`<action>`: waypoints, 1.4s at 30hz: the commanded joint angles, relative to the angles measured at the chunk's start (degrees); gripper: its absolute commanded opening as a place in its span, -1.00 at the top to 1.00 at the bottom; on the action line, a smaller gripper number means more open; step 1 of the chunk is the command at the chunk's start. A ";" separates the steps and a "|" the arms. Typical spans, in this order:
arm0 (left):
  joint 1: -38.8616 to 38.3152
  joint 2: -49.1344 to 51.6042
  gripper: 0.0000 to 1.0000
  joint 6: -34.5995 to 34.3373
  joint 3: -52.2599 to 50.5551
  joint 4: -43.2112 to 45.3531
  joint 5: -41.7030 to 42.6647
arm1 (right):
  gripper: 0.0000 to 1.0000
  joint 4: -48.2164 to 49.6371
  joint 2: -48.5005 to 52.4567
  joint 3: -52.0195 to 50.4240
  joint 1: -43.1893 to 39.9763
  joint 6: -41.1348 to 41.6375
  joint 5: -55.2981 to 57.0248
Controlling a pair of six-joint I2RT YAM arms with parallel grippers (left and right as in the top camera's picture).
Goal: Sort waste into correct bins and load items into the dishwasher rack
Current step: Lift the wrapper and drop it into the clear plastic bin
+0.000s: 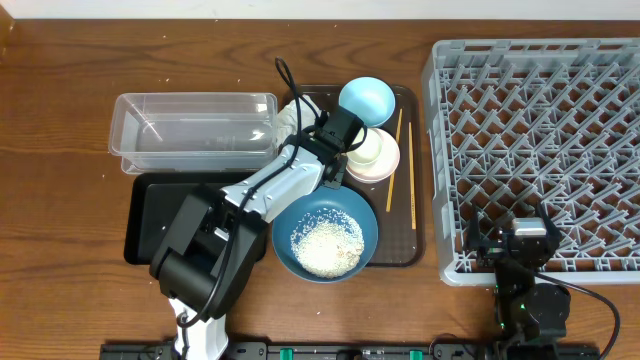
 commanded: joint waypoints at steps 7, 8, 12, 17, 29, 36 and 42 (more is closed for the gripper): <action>0.31 2.99 0.07 1.01 -0.46 1.09 -0.94 | -0.98 -0.22 -0.07 -0.07 -0.42 -0.20 0.42; 0.28 2.99 0.12 1.01 -0.44 1.11 -0.94 | -0.98 -0.22 -0.07 -0.07 -0.42 -0.20 0.42; 0.28 2.97 0.28 1.01 -0.44 1.40 -0.94 | -0.98 -0.22 -0.07 -0.07 -0.42 -0.20 0.42; 0.31 2.91 0.52 1.03 -0.15 1.70 -0.94 | -0.98 -0.22 -0.07 -0.07 -0.42 -0.20 0.42; 0.31 -3.41 0.89 1.64 0.26 0.26 -0.96 | -0.98 -0.22 -0.07 -0.07 -0.42 -0.20 0.42; 0.31 -10.03 0.88 1.64 0.26 -0.96 -1.09 | -0.99 -0.22 -0.04 -0.07 -0.42 -0.20 0.39; 0.31 -14.88 0.88 1.64 0.26 -2.25 -5.75 | -0.99 -0.22 -0.04 -0.07 -0.42 -0.20 0.42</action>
